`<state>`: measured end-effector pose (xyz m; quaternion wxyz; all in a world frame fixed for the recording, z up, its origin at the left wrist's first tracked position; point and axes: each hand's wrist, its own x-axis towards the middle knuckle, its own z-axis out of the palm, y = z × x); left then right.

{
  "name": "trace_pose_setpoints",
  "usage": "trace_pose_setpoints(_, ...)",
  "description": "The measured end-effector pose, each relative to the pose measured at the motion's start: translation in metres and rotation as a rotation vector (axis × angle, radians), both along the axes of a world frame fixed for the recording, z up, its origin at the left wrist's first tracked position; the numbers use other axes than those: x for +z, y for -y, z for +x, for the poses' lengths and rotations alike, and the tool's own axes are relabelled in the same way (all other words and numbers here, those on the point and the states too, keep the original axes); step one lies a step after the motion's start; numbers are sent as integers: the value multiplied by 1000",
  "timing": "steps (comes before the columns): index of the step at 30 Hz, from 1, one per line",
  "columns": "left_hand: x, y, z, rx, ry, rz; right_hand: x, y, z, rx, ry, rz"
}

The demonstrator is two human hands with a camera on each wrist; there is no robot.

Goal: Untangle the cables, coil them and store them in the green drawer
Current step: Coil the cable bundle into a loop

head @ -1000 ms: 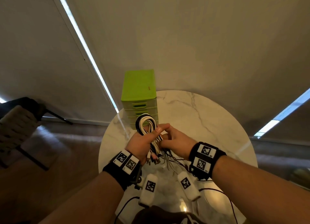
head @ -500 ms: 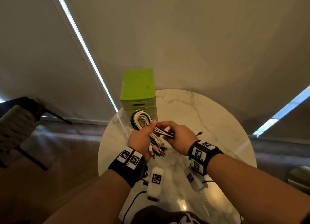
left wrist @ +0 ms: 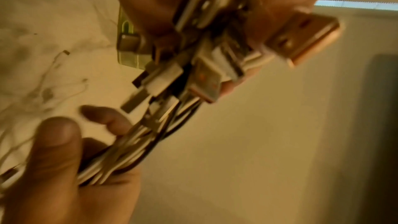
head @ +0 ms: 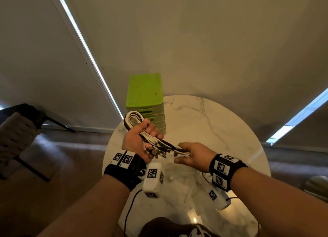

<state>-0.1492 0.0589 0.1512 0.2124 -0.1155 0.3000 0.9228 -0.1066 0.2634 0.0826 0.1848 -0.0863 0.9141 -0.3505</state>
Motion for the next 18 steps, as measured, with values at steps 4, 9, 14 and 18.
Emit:
trace_pose_setpoints(4,-21,5,-4,24,6,-73,0,-3,0,115,-30,257)
trace_pose_setpoints(9,-36,22,-10,45,20,-434,11,-9,-4,184,-14,271)
trace_pose_setpoints(14,-45,31,-7,21,-53,-891,30,0,-15,228,-48,365)
trace_pose_setpoints(18,-50,27,0,-120,-288,-1176,51,5,-25,280,-127,423)
